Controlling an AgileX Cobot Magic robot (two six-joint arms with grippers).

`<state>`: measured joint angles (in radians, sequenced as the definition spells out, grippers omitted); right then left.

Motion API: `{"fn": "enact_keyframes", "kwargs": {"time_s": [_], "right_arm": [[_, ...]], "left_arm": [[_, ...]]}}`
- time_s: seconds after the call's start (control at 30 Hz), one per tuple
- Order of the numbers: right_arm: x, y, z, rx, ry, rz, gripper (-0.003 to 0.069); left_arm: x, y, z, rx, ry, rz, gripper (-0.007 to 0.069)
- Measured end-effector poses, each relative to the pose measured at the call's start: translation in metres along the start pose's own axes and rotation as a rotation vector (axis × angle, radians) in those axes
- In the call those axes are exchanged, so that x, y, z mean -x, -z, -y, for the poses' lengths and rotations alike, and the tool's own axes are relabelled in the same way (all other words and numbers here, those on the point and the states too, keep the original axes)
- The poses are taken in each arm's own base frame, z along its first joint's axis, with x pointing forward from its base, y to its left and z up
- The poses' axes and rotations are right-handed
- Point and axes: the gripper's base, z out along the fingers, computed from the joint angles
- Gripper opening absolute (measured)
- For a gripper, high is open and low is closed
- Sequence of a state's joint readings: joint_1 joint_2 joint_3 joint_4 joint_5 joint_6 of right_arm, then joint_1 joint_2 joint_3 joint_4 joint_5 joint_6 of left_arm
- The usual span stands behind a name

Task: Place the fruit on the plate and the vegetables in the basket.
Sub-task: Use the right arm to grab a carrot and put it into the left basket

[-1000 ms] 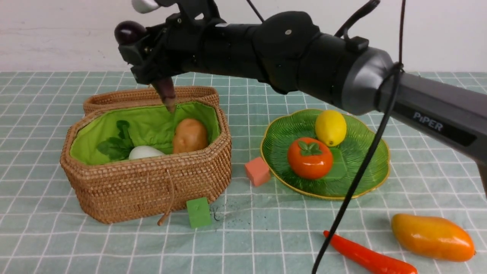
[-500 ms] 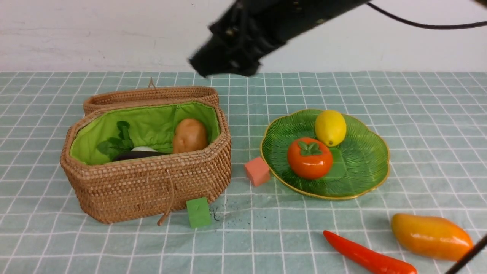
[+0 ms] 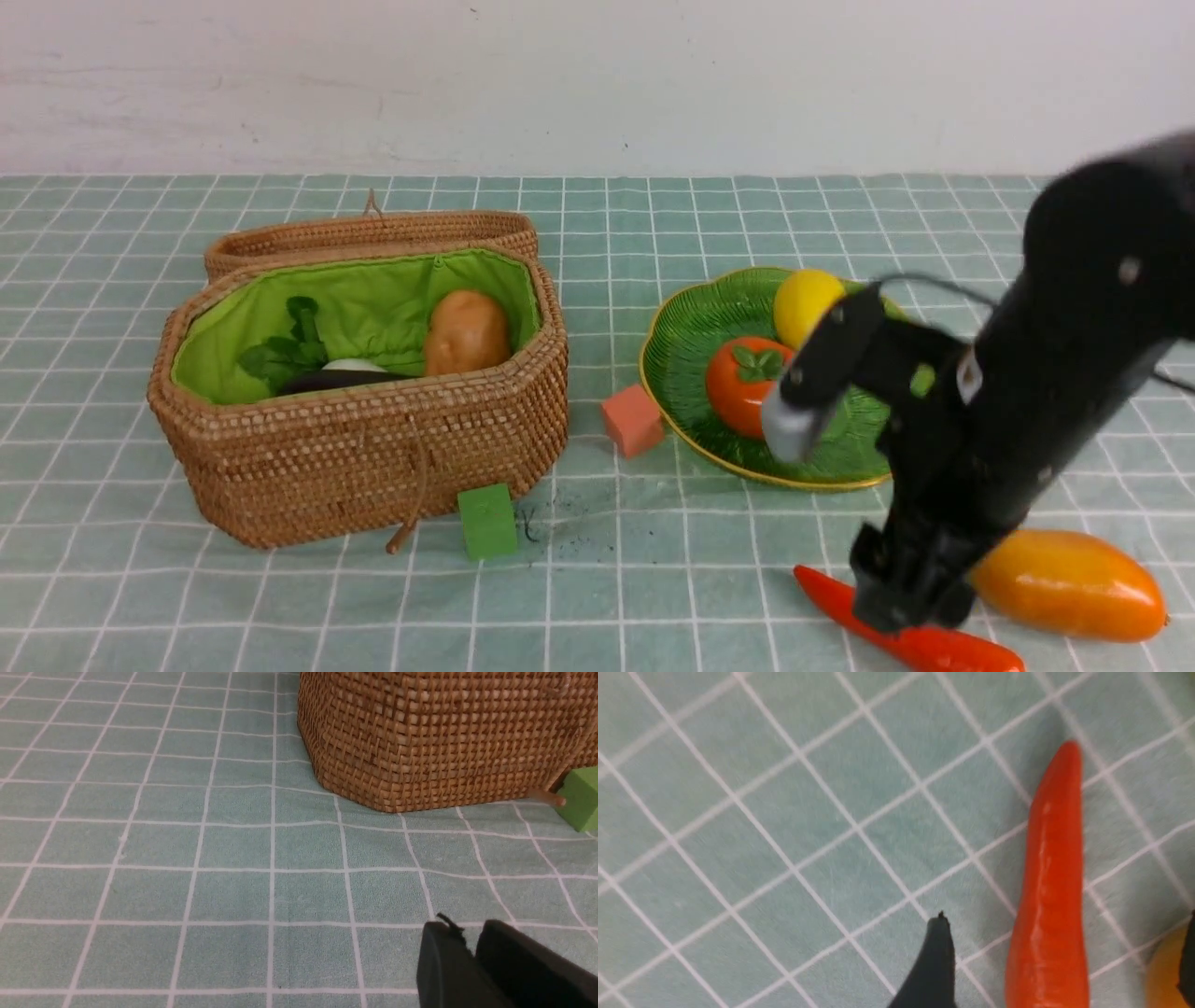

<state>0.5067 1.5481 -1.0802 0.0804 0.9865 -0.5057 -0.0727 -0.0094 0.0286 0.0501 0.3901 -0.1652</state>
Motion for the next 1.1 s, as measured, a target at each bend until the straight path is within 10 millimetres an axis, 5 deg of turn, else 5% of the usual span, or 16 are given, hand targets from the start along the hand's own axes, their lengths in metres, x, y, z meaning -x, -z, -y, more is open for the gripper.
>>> {"fn": "enact_keyframes", "kwargs": {"time_s": [0.2,0.27,0.37,0.43,0.53,0.73,0.97,1.1], "right_arm": [[-0.015,-0.050,0.004,-0.049,0.039,-0.061,0.0573],[-0.013,-0.064,0.007,-0.064,0.041,-0.058,0.0489],[-0.012,-0.072,0.008,-0.059,0.035,-0.066,0.0385],[-0.012,-0.075,0.008,-0.056,0.032,-0.073,0.0252],[-0.011,-0.069,0.008,-0.051,0.021,-0.071,0.0258],[0.027,-0.019,0.013,-0.031,-0.055,0.117,0.0258],[0.121,0.097,0.019,0.066,0.015,0.720,0.0258],[0.168,0.121,0.022,0.161,0.063,0.961,0.0258]], "left_arm": [[0.000,0.000,0.000,0.000,0.000,0.000,0.0113],[0.000,0.000,0.000,0.000,0.000,0.000,0.0113],[0.000,0.000,0.000,0.000,0.000,0.000,0.0116],[0.000,0.000,0.000,0.000,0.000,0.000,0.0120],[0.000,0.000,0.000,0.000,0.000,0.000,0.0123],[0.000,0.000,0.000,0.000,0.000,0.000,0.0128],[0.000,0.000,0.000,0.000,0.000,0.000,0.0134],[0.000,0.000,0.000,0.000,0.000,0.000,0.0140]]}}
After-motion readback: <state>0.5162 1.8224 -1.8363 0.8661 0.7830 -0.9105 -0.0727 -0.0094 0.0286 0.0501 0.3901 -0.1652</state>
